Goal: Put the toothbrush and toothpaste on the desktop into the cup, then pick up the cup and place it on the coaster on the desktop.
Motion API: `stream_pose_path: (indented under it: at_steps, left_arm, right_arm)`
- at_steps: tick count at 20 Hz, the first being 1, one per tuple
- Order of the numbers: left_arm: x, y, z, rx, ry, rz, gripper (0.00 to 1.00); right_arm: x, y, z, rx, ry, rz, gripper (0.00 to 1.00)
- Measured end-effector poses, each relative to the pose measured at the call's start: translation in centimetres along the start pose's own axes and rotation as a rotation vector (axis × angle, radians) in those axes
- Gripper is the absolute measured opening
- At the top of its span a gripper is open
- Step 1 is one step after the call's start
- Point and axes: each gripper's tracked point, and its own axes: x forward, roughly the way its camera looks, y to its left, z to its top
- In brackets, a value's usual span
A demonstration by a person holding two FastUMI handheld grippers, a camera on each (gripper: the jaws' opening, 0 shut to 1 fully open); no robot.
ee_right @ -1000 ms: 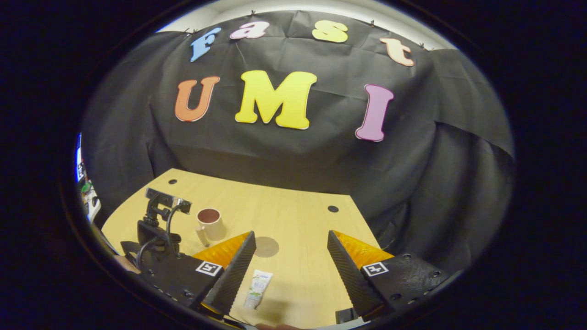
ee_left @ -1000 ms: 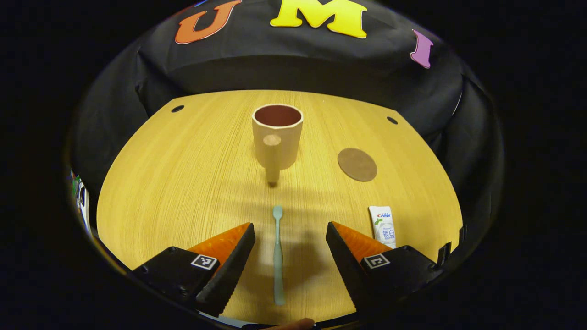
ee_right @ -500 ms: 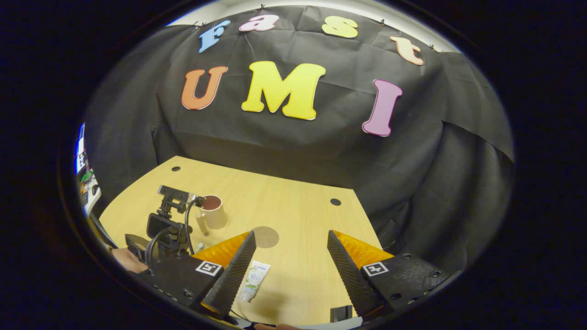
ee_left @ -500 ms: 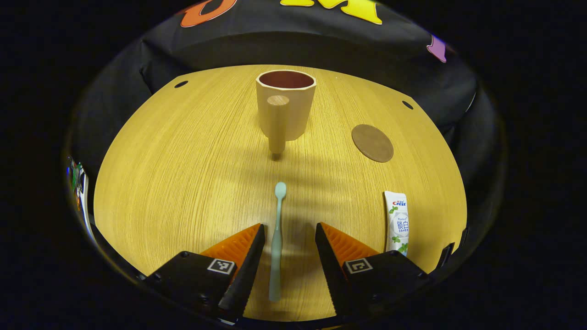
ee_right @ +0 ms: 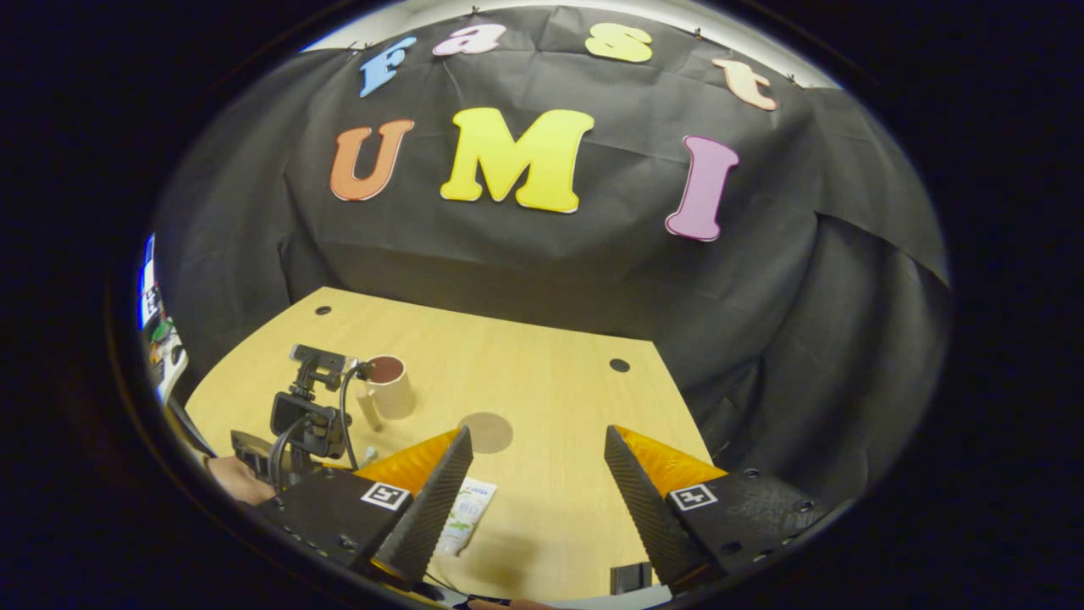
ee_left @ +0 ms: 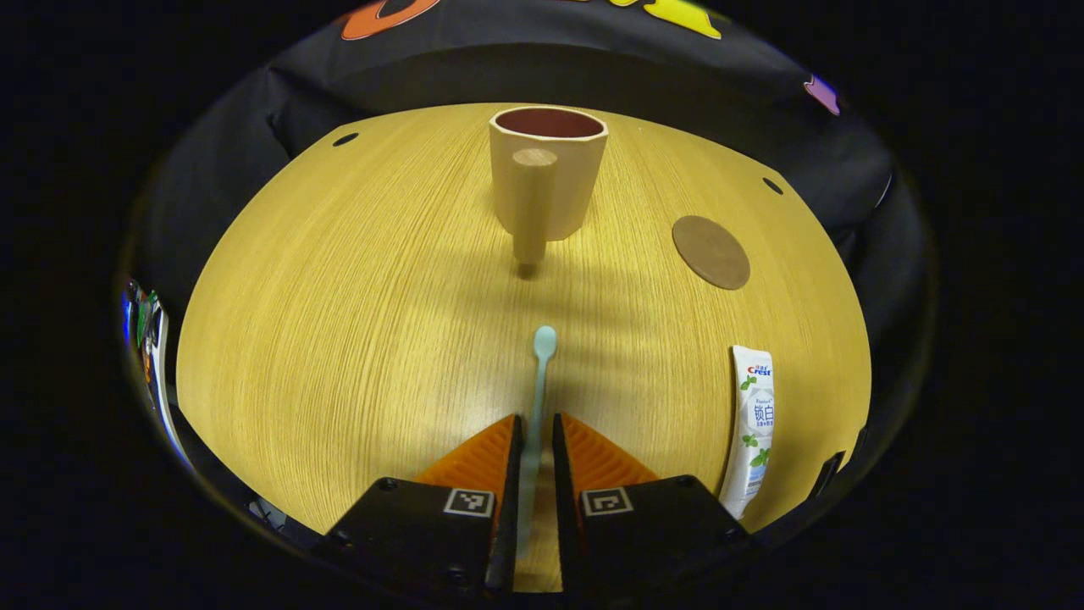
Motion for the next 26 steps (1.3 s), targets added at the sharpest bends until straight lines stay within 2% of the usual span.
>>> stream_pose_path:
  at_steps: [5,7,8,14,19,20,26]
  left_arm:
    - [-0.1,0.0,-0.5,0.019,0.019,-0.016,0.16]
    - [-0.4,0.6,-0.6,0.024,0.020,0.002,0.14]
    - [-0.8,1.0,-0.3,0.025,0.011,0.015,0.14]
    - [-4.4,2.0,1.3,0.072,-0.090,0.030,0.11]
    - [-7.3,3.7,2.0,0.041,-0.151,0.016,0.08]
    - [-7.8,4.2,2.1,0.047,-0.164,0.023,0.08]
    - [-11.2,5.6,2.8,0.052,-0.245,0.012,0.08]
  right_arm:
    - [1.0,0.6,-1.9,0.004,0.061,0.033,0.95]
    - [1.7,1.1,-2.9,0.015,0.107,0.054,0.98]
    - [2.0,1.5,-3.8,0.021,0.133,0.062,0.95]
    - [4.9,4.2,-11.1,0.070,0.367,0.098,0.95]
    - [6.6,6.7,-17.1,0.109,0.564,0.121,0.95]
    - [6.9,7.5,-18.1,0.122,0.596,0.126,0.98]
    - [7.6,9.5,-21.5,0.140,0.742,0.124,0.86]
